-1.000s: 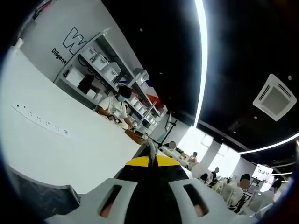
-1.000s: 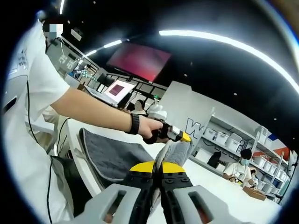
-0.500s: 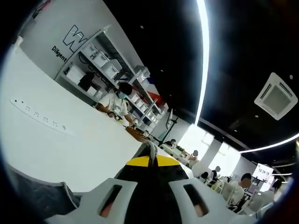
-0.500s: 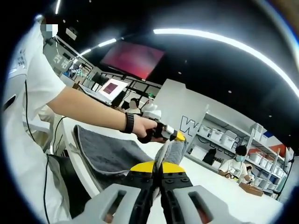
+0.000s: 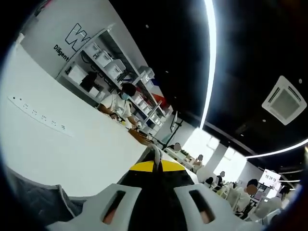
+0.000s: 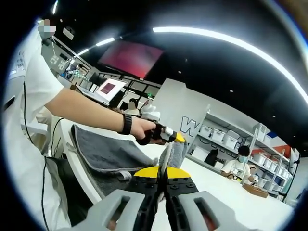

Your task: Open the folded towel by lifting each exposed corner and separating the folded layers until the towel lies flat within the target outline without major curled edges

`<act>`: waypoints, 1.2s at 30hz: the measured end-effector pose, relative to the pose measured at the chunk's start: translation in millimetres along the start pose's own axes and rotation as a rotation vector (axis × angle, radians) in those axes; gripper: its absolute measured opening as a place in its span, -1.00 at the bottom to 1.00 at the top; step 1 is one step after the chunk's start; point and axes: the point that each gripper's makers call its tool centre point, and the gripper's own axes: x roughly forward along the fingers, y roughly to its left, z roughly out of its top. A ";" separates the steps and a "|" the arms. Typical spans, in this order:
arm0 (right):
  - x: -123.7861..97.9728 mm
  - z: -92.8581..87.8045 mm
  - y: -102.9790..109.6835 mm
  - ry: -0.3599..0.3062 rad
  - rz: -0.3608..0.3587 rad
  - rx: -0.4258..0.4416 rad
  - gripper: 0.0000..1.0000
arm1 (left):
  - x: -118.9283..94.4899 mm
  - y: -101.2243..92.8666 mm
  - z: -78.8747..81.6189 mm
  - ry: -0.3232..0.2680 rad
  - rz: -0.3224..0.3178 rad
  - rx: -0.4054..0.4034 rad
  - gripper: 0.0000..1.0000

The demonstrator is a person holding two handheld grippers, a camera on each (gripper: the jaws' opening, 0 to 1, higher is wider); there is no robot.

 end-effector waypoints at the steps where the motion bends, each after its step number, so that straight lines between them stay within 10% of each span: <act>1: -0.4 -0.6 -0.5 0.002 -0.002 0.000 -1.00 | 0.2 0.1 -0.6 0.000 0.001 0.003 -1.00; 36: -12.5 -28.6 -41.7 0.046 -0.114 0.030 -1.00 | 40.1 19.6 24.4 0.008 -0.002 0.021 -1.00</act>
